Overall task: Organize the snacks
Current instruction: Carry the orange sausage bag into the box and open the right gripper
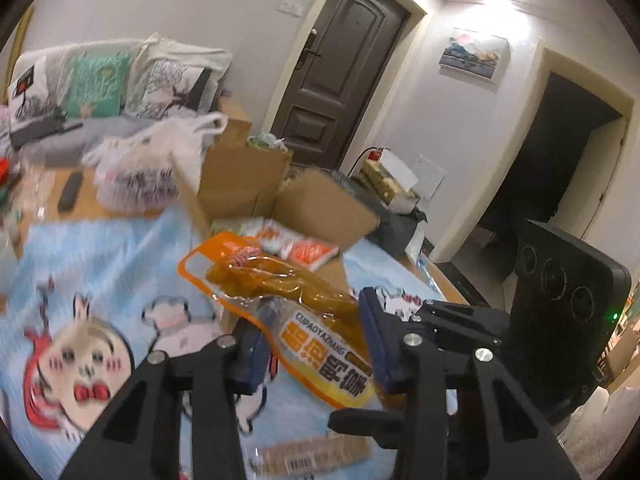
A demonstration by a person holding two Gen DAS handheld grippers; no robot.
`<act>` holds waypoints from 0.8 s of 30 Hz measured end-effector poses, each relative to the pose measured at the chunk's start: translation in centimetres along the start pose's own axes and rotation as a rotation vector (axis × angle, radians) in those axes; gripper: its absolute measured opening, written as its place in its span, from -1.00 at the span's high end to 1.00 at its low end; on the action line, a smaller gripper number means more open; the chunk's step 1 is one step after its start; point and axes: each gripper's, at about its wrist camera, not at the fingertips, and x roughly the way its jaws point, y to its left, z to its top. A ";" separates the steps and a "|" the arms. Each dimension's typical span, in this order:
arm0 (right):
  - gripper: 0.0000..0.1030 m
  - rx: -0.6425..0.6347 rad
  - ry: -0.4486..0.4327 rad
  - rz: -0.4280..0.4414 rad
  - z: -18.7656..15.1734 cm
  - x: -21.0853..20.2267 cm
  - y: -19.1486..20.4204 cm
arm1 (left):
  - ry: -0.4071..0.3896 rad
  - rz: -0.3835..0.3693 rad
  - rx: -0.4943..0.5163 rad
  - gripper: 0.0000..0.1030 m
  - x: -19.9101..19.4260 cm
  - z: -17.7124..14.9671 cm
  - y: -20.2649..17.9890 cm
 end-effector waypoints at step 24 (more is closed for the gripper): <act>-0.29 -0.045 0.206 -0.101 9.4 6.9 -17.4 | 0.173 0.117 0.032 0.14 15.3 10.4 4.9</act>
